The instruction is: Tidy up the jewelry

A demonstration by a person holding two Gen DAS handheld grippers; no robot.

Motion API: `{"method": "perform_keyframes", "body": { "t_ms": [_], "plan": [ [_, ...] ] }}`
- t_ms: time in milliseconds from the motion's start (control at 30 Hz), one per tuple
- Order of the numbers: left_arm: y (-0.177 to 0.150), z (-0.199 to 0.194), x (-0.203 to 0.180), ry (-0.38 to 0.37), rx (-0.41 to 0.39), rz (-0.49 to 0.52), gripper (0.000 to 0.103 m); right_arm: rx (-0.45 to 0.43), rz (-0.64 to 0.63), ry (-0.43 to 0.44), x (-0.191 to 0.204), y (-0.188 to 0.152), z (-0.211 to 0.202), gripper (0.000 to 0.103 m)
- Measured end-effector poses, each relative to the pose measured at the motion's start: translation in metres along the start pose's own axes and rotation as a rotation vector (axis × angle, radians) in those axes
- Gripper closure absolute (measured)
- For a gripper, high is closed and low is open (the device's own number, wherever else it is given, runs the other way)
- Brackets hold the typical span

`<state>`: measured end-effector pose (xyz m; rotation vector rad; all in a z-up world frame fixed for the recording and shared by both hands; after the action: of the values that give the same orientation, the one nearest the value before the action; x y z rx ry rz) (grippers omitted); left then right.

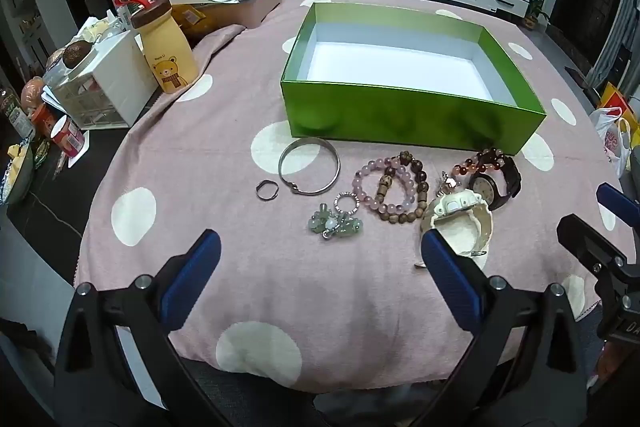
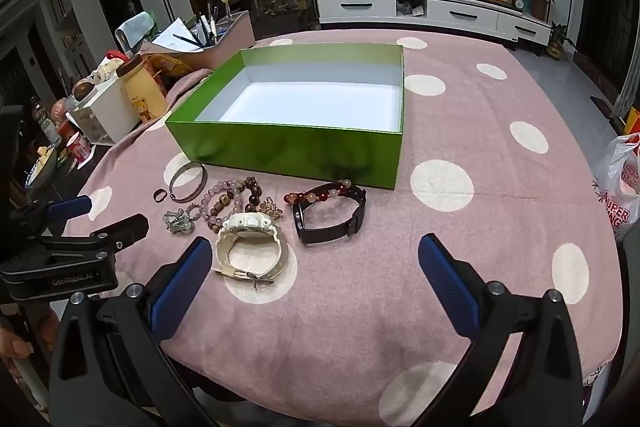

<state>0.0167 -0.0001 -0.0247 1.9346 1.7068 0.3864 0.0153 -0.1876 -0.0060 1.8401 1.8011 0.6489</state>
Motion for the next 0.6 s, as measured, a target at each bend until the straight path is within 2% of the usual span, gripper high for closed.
{"method": "perform_keyframes", "body": {
  "t_ms": [600],
  "plan": [
    [0.001, -0.0018, 0.0029, 0.0, 0.0, 0.006, 0.002, 0.007, 0.0, 0.004, 0.0016, -0.0022, 0.0056, 0.001]
  ]
}}
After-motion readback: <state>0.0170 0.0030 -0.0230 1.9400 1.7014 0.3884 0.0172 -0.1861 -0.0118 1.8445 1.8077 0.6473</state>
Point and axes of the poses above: each gripper's, at about its wrist camera, not at the fingertips, and z roughly the way its jaws point, x to its left, y to its top, the point moved 3 cm from there along z, roughly the way its jaws point, and after that the axes turned 12 degrees about -y, right-handed, at the moved point
